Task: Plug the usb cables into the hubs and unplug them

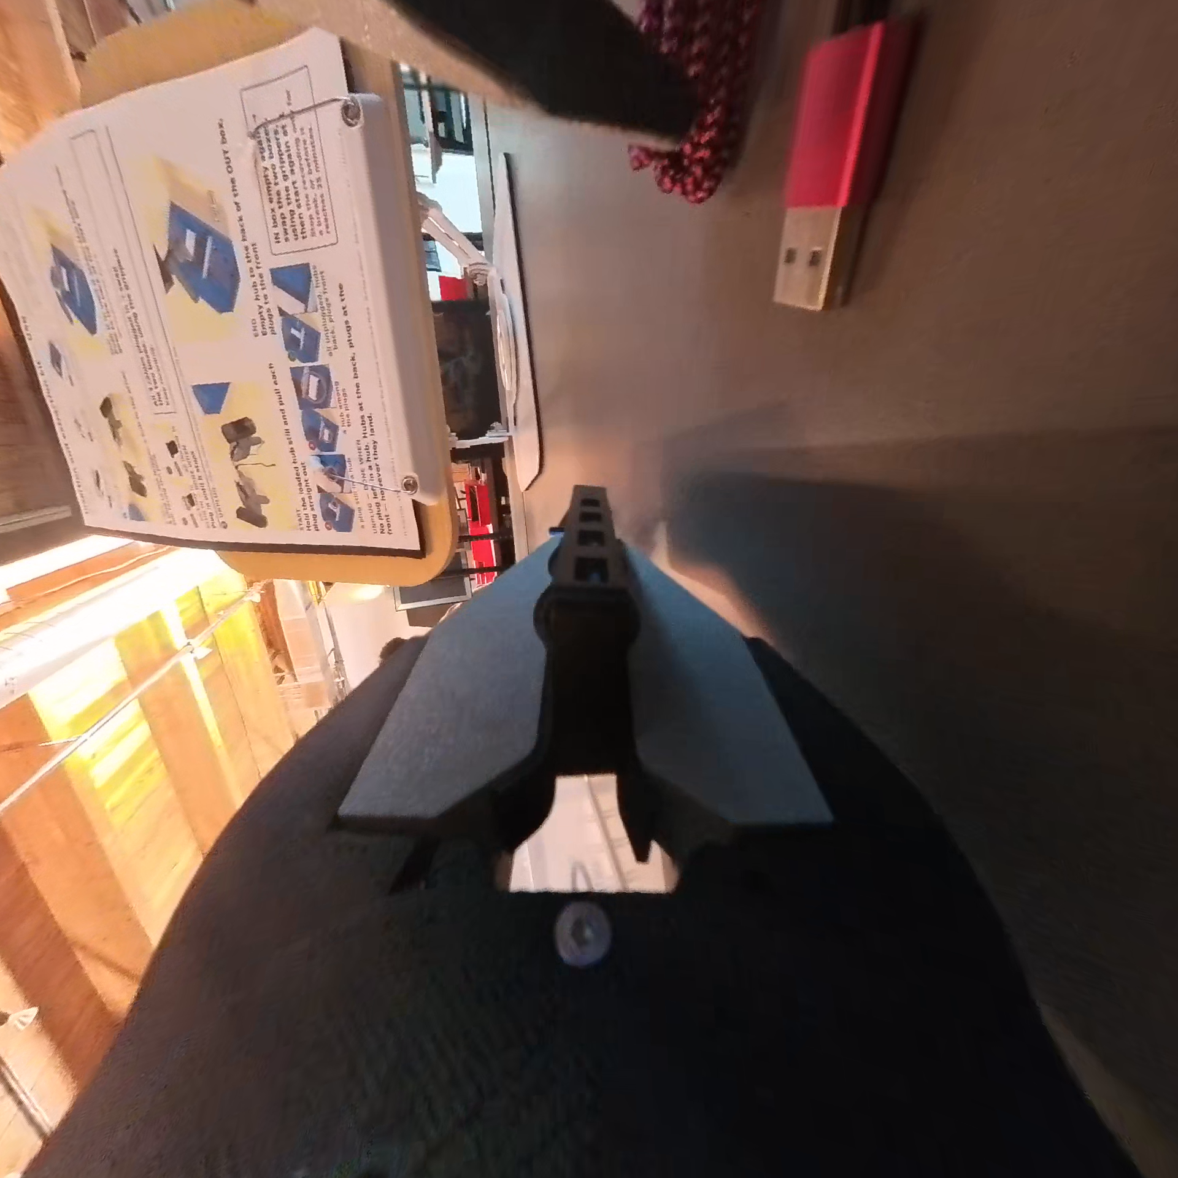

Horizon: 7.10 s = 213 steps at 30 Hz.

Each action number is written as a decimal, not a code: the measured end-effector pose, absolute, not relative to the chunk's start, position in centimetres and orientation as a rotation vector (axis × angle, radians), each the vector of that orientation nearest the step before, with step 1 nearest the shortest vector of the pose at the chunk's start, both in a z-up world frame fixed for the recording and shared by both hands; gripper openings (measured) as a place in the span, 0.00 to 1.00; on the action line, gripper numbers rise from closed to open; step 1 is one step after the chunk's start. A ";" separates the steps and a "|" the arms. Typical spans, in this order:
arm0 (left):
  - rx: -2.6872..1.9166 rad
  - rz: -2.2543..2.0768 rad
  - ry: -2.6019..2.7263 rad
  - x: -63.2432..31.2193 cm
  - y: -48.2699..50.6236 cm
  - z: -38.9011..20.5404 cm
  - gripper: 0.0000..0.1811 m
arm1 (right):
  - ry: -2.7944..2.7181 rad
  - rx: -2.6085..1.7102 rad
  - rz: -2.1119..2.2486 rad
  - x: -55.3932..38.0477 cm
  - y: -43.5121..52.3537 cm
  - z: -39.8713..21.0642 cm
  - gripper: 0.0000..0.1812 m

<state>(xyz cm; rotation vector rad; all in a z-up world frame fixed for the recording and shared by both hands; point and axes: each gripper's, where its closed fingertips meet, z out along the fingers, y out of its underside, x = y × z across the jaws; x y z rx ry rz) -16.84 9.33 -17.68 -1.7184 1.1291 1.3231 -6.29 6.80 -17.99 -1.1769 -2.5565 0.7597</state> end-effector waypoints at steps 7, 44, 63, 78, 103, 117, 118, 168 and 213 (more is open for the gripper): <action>-1.726 1.301 1.078 -17.0 9.4 -17.2 0.05 | -2.541 -1.249 0.615 -6.2 7.5 -20.0 0.13; -1.473 1.266 1.242 -11.8 8.5 -16.3 0.05 | -2.410 -1.191 1.009 -8.4 7.3 -16.9 0.07; -1.582 1.212 1.207 -12.3 9.1 -17.2 0.05 | -2.340 -1.292 1.122 -9.5 7.7 -17.0 0.07; -1.808 0.284 0.972 -9.4 8.0 -17.0 0.05 | -2.255 -0.693 0.448 -10.7 8.0 -17.8 0.07; -1.945 0.252 0.542 -16.5 9.1 -15.7 0.19 | -1.630 -1.477 0.255 10.8 30.4 9.9 0.04; -1.957 0.382 0.586 -16.7 9.1 -16.4 0.15 | -2.282 -1.867 -0.236 10.4 40.7 -9.3 0.04; -1.957 0.387 0.583 -16.8 9.1 -16.4 0.15 | -2.325 -1.890 -0.322 10.8 41.5 -11.2 0.04; -2.002 0.451 0.627 -16.9 9.0 -17.5 0.12 | -2.326 -1.980 -0.844 15.9 46.0 -17.5 0.08; -2.091 0.553 -0.347 -32.9 -10.7 -12.5 0.03 | -1.382 -1.941 0.119 12.1 25.1 -17.0 0.06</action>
